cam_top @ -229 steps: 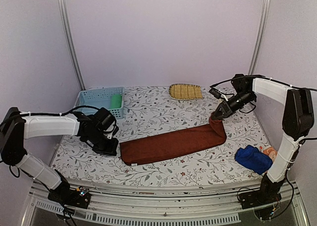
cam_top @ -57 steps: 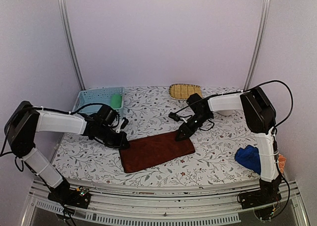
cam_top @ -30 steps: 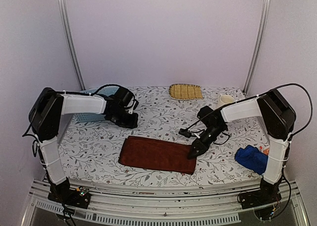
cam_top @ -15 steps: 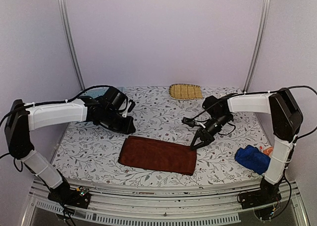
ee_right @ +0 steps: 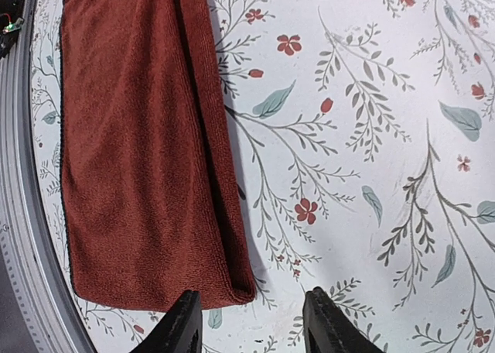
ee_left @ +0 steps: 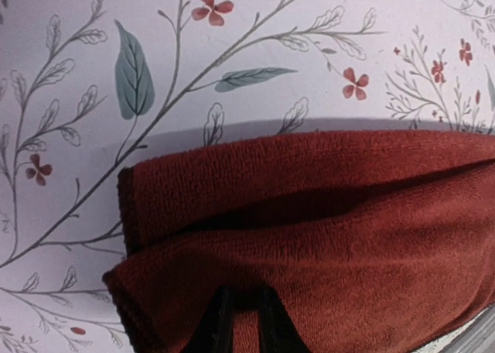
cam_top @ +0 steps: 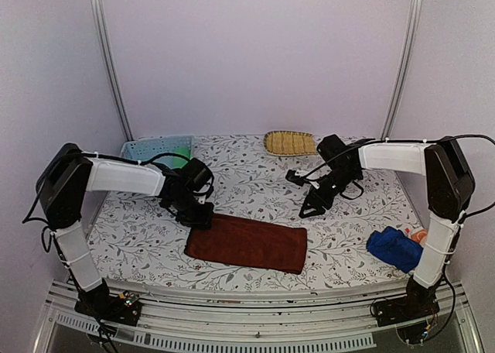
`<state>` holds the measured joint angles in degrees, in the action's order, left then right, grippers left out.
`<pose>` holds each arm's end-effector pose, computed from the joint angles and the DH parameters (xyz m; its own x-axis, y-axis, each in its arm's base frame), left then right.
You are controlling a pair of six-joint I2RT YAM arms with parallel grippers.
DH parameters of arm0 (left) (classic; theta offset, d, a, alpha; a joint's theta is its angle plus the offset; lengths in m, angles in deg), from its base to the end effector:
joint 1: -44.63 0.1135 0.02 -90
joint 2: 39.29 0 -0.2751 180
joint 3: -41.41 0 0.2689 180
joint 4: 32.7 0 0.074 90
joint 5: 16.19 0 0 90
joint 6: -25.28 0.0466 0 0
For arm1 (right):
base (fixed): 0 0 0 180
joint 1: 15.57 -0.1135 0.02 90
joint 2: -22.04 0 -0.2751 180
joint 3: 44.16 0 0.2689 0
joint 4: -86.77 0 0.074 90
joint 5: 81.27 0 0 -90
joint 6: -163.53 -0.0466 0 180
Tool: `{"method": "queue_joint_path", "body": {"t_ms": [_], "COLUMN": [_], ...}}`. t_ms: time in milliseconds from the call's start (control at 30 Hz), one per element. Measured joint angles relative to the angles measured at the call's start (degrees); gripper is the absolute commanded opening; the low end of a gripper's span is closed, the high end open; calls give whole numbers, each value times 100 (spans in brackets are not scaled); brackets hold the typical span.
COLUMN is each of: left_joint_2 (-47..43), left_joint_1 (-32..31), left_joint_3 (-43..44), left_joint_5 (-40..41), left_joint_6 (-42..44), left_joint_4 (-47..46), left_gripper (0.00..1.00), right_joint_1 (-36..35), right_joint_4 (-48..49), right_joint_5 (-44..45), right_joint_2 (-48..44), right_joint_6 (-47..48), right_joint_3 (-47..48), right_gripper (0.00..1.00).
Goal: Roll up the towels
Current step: Rotate the towel at the center of the board.
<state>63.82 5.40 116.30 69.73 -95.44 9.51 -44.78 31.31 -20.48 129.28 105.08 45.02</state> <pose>0.2765 -0.2301 0.1408 -0.9591 0.1253 -0.2537 0.1853 0.9557 -0.2287 0.3291 0.2100 0.1829 -0.4272 -0.7621 -0.4866 -0.9039 0.3468 0.2504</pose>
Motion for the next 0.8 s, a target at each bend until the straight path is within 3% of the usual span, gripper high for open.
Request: {"method": "queue_joint_path", "body": {"t_ms": [233, 400, 667, 800], "left_joint_2": [1156, 2157, 4258, 4588], "left_joint_1": [4, 50, 20, -42], "left_joint_3": [1375, 2850, 6216, 6931], "left_joint_5": [223, 282, -358, -715], "left_joint_6": [264, 656, 1556, 1858], "left_joint_4": [404, 695, 776, 796], "left_gripper": [12, 12, 14, 17], "right_joint_1": [-17, -131, -562, -540], "right_joint_4": [63, 50, -466, -671], "right_joint_5": [-2, -107, -1001, -1187], "right_joint_2": [463, 485, -111, -422], "right_joint_6": [-87, -157, 74, 286], "right_joint_3": [-256, -645, -1373, -1456], "right_gripper": [20, 20, 30, 32]}}
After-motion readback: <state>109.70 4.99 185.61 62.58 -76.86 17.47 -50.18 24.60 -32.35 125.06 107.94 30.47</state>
